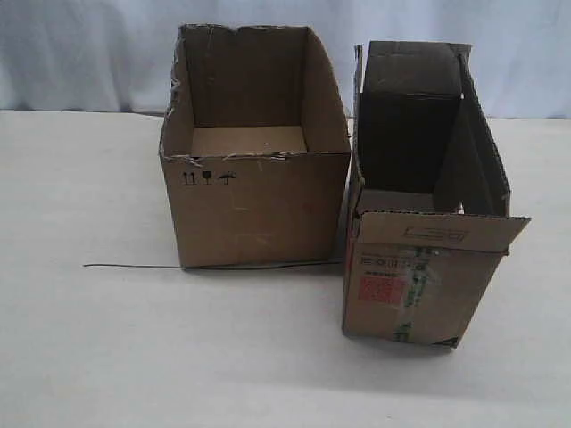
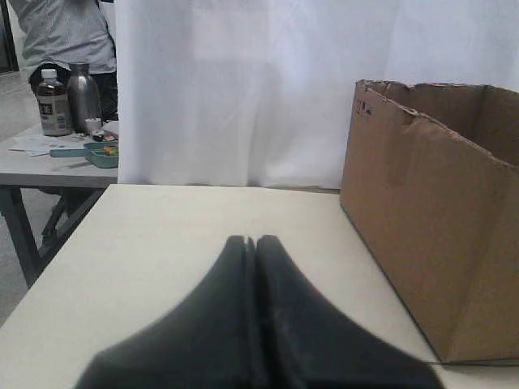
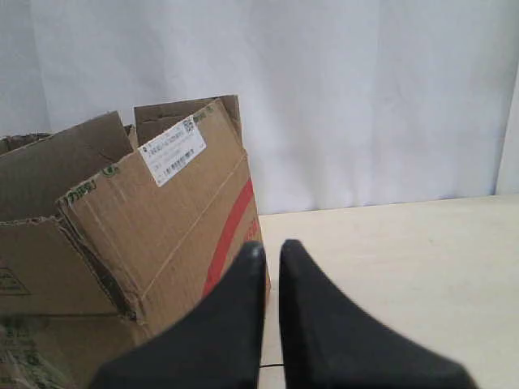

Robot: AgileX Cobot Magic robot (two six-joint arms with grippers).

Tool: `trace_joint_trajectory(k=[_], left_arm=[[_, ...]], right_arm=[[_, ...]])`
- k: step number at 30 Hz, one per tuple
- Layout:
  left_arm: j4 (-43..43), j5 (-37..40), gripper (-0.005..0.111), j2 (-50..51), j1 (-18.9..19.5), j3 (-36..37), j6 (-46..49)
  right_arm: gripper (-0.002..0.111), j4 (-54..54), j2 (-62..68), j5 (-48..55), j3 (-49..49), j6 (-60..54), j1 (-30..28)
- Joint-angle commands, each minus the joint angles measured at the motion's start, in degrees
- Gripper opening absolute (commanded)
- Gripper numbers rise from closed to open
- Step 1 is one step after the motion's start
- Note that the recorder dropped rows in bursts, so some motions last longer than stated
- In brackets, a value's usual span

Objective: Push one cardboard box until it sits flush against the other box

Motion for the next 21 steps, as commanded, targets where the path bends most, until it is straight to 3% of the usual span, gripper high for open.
trace_joint_trajectory(k=[1, 21], left_arm=[[-0.52, -0.52, 0.0, -0.17, -0.36, 0.15, 0.01], [-0.52, -0.52, 0.0, -0.17, -0.36, 0.15, 0.01]], right_arm=[[0.005, 0.38, -0.24, -0.03, 0.27, 0.01, 0.16], [0.005, -0.32, -0.24, -0.16, 0.27, -0.58, 0.16]])
